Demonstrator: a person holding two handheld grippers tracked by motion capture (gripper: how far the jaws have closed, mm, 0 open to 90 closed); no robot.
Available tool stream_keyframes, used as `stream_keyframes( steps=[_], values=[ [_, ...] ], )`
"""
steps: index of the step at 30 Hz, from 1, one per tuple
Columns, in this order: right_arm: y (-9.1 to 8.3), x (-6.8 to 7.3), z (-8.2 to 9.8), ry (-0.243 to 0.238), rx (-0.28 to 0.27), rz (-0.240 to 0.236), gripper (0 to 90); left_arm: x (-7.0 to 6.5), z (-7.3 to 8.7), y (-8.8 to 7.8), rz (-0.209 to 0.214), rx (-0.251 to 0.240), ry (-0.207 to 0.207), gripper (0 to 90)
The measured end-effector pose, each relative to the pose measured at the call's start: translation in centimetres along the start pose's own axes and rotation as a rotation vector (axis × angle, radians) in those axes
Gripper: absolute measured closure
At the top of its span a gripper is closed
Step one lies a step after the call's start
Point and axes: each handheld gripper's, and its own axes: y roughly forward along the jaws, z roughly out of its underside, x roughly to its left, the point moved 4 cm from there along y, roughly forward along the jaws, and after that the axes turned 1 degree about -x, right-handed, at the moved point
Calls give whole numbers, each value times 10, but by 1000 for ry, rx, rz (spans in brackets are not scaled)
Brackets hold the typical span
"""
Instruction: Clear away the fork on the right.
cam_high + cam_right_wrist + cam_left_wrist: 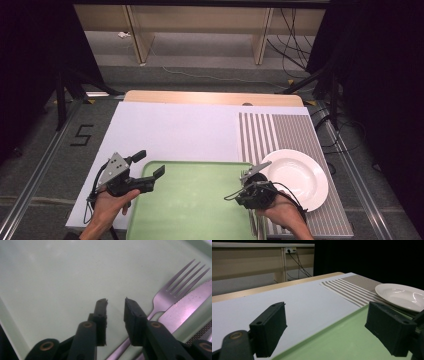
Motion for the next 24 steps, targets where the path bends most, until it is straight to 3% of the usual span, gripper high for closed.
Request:
stream_keyframes(
  steps=[8, 19, 24],
  values=[
    [-2, -6, 1, 48, -7, -21, 536, 0, 0, 0, 4, 2, 0, 159],
    [-14, -12, 4, 46, -54, -24, 350, -2, 1, -4, 13, 13, -8, 159],
    [-18, -14, 3, 53, -70, -47, 248, -3, 2, -2, 14, 25, -3, 159]
  ],
)
